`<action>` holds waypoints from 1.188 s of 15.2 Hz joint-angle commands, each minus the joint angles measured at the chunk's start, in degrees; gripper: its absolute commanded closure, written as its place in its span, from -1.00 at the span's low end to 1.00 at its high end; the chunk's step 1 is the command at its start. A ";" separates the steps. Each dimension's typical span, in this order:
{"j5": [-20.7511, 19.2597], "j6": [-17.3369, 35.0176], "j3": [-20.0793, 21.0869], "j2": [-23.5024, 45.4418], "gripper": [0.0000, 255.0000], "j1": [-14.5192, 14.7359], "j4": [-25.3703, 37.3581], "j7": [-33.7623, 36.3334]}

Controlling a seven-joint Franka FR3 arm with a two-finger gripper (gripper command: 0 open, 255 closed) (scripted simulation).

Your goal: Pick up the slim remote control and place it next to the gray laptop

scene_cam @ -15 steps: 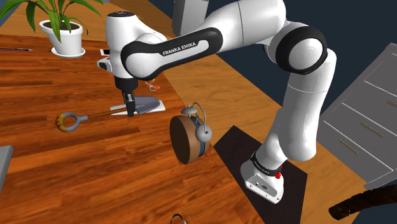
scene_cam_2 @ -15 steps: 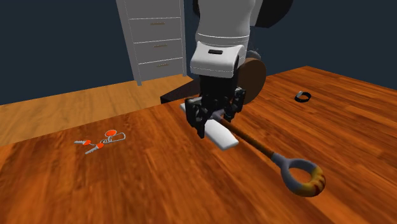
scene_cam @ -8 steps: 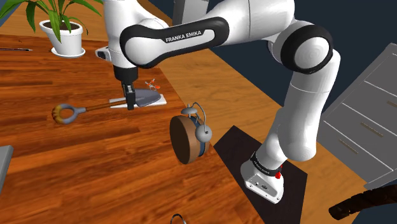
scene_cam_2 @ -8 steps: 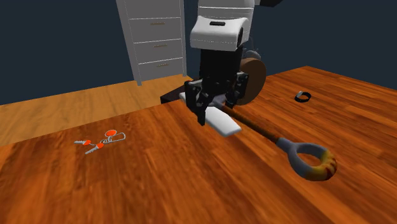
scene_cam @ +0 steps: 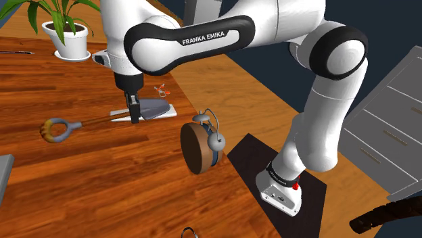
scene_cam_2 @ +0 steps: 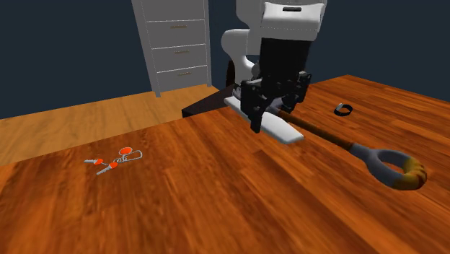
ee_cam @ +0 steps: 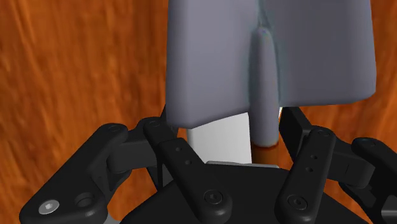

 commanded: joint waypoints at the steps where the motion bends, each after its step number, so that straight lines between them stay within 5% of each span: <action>1: -0.09 0.33 0.82 -0.51 1.00 1.39 -0.90 2.33; 18: -2.74 -1.64 8.16 2.98 1.00 15.55 3.48 24.16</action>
